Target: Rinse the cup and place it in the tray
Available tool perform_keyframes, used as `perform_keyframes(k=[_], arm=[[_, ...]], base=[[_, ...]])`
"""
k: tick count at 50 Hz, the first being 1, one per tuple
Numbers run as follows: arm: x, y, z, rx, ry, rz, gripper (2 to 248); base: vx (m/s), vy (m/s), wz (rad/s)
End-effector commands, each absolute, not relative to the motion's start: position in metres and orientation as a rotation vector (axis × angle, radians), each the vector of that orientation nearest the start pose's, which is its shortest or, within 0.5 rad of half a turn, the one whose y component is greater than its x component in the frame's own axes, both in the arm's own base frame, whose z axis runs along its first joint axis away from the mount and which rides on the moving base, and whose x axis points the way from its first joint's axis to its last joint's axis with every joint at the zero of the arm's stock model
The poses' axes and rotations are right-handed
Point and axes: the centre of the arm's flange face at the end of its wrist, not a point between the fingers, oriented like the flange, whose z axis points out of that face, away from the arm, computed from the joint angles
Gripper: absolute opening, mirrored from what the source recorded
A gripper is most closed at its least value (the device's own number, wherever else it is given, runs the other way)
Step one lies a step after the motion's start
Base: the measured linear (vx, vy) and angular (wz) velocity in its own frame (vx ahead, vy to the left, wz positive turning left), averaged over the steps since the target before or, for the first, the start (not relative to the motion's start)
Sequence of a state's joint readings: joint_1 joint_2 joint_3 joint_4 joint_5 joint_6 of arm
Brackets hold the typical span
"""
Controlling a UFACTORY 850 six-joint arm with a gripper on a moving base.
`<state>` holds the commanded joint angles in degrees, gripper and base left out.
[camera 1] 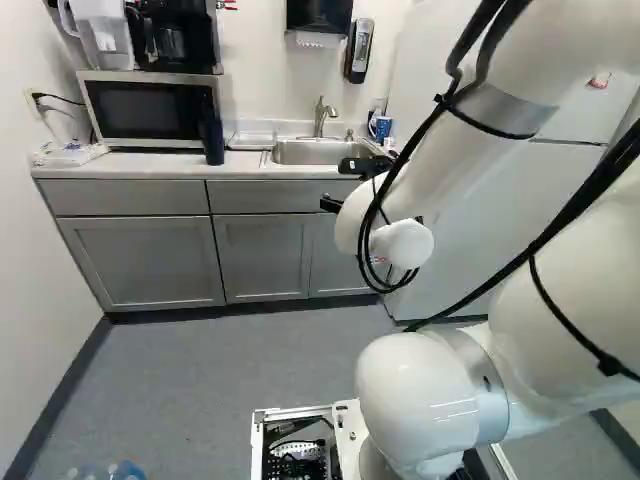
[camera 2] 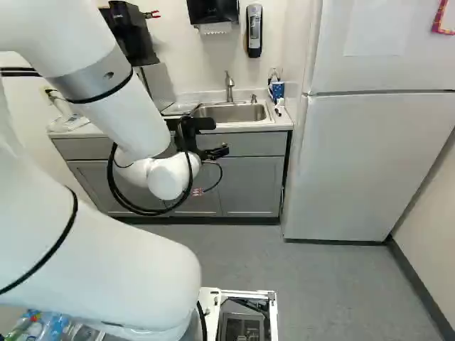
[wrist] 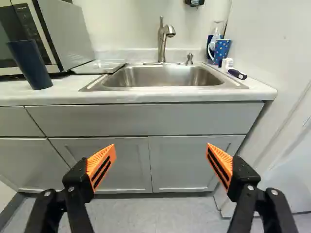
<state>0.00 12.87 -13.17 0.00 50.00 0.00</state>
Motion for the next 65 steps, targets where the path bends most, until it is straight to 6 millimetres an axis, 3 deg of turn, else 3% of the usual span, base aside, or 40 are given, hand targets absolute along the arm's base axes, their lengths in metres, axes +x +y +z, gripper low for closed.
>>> perform_keyframes(k=[21, 65], arm=[[0.347, 0.000, 0.428, -2.428, 0.000, -1.994, 247], [0.379, 0.000, 0.467, -2.396, 0.000, -2.033, 247]], base=[[0.000, 0.000, 0.000], [0.000, 0.000, 0.000]])
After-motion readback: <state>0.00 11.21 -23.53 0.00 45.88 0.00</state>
